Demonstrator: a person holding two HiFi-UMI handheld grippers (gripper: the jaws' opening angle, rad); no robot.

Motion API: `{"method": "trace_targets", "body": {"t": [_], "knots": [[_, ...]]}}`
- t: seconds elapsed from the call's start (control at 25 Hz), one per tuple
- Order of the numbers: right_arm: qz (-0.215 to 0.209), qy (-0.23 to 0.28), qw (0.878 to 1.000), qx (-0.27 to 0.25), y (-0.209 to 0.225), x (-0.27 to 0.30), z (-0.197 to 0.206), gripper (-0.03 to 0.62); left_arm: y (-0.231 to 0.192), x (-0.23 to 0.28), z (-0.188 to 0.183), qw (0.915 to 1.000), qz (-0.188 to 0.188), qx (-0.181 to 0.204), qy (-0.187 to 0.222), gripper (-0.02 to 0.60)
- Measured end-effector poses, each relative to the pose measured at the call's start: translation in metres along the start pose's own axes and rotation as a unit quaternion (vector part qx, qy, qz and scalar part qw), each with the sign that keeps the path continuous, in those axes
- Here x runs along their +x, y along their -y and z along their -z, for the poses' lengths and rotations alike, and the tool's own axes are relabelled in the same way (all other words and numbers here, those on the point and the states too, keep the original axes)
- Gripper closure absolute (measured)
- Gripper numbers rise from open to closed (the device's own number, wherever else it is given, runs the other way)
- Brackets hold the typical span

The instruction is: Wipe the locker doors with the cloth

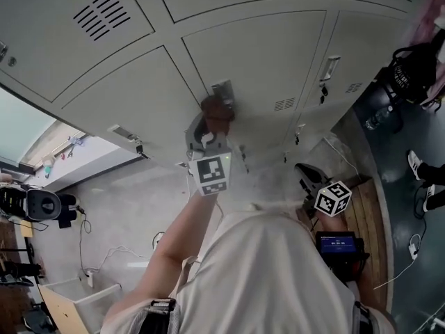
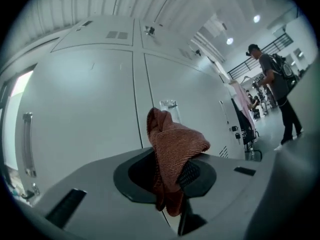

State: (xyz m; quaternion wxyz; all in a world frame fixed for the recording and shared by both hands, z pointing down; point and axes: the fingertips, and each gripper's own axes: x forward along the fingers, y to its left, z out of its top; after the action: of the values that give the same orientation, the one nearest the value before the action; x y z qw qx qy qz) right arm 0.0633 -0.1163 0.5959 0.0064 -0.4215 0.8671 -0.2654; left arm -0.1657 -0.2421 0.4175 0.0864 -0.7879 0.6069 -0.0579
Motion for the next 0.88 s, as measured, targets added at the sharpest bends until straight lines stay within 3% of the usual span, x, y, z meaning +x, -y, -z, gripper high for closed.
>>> {"method": "trace_targets", "body": {"t": [0.2, 0.36, 0.56, 0.72, 0.8, 0.88], "knots": [[0.016, 0.006, 1.0, 0.005, -0.005, 0.0, 0.007, 0.574, 0.023, 0.004, -0.028, 0.9952, 0.026, 0.088, 0.035, 0.505], [0.033, 0.006, 0.999, 0.019, 0.003, -0.01, 0.019, 0.574, 0.078, 0.028, -0.016, 0.9738, 0.071, 0.216, -0.015, 0.505], [0.033, 0.011, 0.999, 0.026, 0.02, -0.014, 0.013, 0.574, 0.102, 0.046, -0.019, 0.9737, 0.06, 0.217, -0.034, 0.505], [0.016, 0.004, 1.0, 0.021, 0.034, -0.019, 0.005, 0.574, 0.137, 0.059, -0.028, 0.9685, 0.08, 0.233, -0.038, 0.505], [0.014, 0.005, 1.0, 0.021, 0.047, -0.025, -0.003, 0.574, 0.161, 0.07, -0.028, 0.9596, 0.089, 0.264, -0.043, 0.505], [0.01, 0.007, 1.0, 0.016, 0.06, -0.029, -0.013, 0.574, 0.185, 0.081, -0.026, 0.9445, 0.094, 0.312, -0.04, 0.505]]}}
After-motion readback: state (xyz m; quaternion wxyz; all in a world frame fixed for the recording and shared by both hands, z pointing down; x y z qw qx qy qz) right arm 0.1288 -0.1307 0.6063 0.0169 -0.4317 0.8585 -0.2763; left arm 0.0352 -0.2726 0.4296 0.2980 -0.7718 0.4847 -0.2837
